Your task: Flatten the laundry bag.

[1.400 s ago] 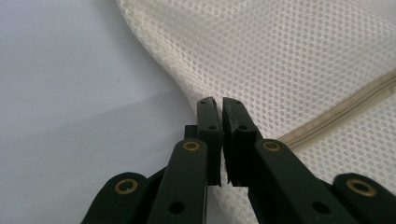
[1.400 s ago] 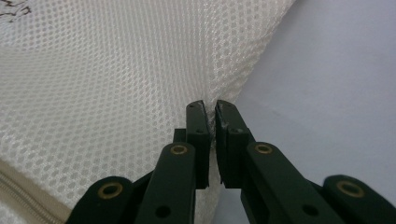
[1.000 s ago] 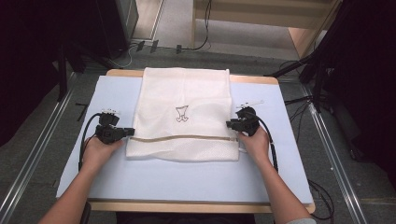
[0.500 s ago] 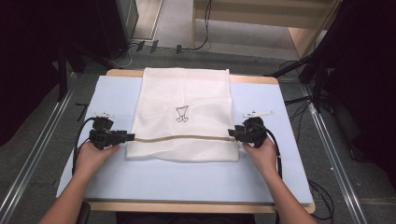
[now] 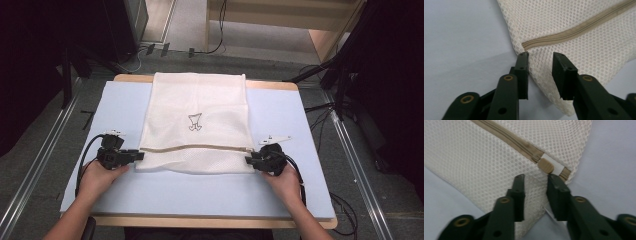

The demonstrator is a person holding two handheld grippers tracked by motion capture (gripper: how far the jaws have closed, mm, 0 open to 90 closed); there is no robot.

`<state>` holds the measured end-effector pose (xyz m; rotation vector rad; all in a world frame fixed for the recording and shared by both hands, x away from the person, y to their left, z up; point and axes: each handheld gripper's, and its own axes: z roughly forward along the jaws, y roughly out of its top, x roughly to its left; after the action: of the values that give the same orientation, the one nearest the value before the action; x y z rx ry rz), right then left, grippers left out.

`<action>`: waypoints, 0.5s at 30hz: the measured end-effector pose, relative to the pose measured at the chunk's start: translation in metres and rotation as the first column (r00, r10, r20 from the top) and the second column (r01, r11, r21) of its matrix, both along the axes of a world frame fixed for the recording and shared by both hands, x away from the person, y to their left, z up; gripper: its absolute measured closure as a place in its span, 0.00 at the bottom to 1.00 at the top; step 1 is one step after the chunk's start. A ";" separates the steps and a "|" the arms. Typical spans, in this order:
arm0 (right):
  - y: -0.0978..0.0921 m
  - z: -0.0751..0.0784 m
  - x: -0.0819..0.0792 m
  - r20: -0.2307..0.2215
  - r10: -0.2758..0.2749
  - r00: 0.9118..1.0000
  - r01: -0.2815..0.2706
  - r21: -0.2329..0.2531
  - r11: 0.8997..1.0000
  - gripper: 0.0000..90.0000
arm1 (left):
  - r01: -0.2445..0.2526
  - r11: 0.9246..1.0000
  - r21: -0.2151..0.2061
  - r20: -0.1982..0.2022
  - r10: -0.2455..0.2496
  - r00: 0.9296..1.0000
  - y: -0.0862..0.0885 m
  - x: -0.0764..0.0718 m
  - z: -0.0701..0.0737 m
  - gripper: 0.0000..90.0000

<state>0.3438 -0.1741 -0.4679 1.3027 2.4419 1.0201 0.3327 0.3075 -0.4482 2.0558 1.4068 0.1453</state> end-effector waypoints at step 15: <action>-0.013 0.009 -0.004 -0.064 0.007 0.998 -0.009 -0.025 1.000 1.00 | 0.074 0.997 0.003 -0.050 -0.074 0.996 -0.009 -0.006 0.005 0.99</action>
<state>0.3398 -0.1872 -0.4585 1.3393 2.5001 0.9611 0.3267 0.2987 -0.4429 2.1257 1.3587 0.0666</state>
